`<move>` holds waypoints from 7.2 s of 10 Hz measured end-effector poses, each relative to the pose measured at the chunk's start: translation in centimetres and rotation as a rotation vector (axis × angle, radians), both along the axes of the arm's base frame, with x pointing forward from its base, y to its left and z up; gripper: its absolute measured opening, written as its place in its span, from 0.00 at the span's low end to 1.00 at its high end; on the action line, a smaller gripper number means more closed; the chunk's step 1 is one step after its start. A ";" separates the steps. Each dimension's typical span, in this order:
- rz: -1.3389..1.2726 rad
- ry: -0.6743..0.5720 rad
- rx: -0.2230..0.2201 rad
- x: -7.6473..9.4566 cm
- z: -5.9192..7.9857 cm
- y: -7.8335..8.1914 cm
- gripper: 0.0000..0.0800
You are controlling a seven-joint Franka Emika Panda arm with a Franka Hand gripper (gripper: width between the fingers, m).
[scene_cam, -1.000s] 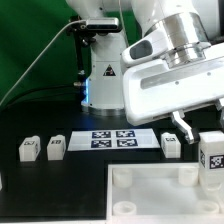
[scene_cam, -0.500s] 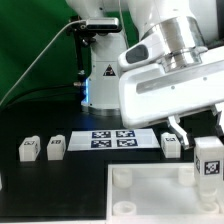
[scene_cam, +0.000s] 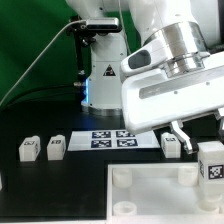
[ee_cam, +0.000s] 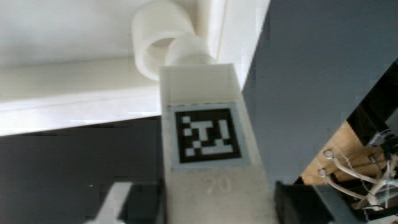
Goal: Assemble one leg
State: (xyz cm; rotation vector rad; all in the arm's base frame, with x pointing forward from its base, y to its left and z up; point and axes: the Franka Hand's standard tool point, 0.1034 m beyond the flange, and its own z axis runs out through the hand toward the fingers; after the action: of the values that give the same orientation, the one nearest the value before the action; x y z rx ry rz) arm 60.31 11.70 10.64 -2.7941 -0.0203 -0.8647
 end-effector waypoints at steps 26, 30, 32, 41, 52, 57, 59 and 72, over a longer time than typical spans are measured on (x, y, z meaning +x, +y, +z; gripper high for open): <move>0.015 0.031 -0.022 -1.6 -0.6 -0.6 0.37; 0.013 0.052 -0.019 -1.5 -0.4 -1.2 0.37; 0.012 0.063 -0.014 -1.6 -0.8 -1.2 0.37; -0.054 0.054 0.001 0.2 -1.8 -0.7 0.37; -0.053 0.032 -0.013 0.4 -2.0 -0.7 0.81; -0.051 0.040 -0.010 0.4 -2.0 -0.5 0.81; -0.083 0.224 0.084 0.4 -0.3 2.0 0.81; -0.223 0.683 0.092 2.1 -0.1 0.5 0.81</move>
Offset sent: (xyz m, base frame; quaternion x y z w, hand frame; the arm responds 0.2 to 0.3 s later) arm -0.0110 -0.0060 -0.0076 -0.0141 0.0007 -0.0002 0.9999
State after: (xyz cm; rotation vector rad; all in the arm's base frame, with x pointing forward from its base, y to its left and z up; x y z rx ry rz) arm 62.41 12.18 10.57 -2.8801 0.4290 0.0890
